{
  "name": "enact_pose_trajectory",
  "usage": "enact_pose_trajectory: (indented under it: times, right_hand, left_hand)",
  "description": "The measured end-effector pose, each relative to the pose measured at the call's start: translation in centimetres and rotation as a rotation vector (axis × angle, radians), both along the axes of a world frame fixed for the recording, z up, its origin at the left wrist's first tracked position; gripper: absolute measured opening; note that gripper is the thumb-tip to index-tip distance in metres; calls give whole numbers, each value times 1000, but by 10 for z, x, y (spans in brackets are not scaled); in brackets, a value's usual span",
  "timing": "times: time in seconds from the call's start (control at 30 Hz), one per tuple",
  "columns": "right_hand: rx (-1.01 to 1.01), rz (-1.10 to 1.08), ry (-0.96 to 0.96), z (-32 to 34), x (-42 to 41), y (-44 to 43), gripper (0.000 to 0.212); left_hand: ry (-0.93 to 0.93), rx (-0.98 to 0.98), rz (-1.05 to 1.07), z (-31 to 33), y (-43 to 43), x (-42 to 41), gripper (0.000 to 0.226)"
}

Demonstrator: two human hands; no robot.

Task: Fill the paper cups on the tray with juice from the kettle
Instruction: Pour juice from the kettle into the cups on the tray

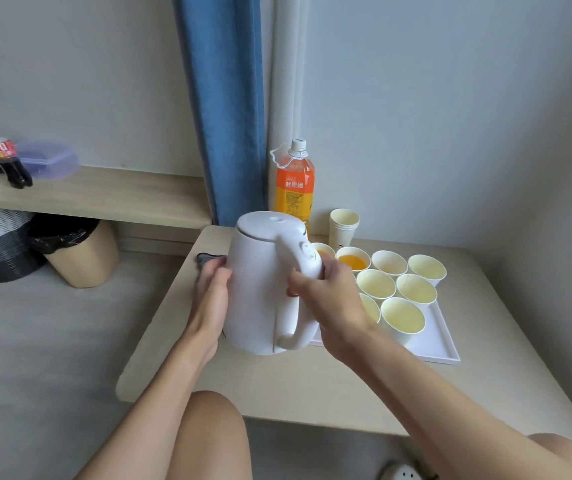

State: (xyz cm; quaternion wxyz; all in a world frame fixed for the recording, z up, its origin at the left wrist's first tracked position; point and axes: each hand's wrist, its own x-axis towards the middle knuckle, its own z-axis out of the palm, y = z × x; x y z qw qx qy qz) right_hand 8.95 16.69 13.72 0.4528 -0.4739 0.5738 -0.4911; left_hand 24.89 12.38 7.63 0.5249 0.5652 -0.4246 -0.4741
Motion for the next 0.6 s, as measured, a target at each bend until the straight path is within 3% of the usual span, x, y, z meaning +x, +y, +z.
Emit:
enact_pose_trajectory:
  times: [0.07, 0.17, 0.37, 0.6]
  right_hand:
    - [-38, -11, -6, 17, -18, -1, 25]
    - [-85, -51, -14, 43, -48, -2, 3]
    - [-180, -208, 112, 88, -105, -14, 7]
    - [-276, -472, 276, 99, -181, -35, 36]
  left_hand:
    - [-4, -46, -29, 9, -3, -16, 25]
    - [8, -77, -67, 20, -12, -44, 35]
    - [132, -198, -276, 45, -28, -110, 24]
    - [210, -175, -502, 32, -27, -199, 51]
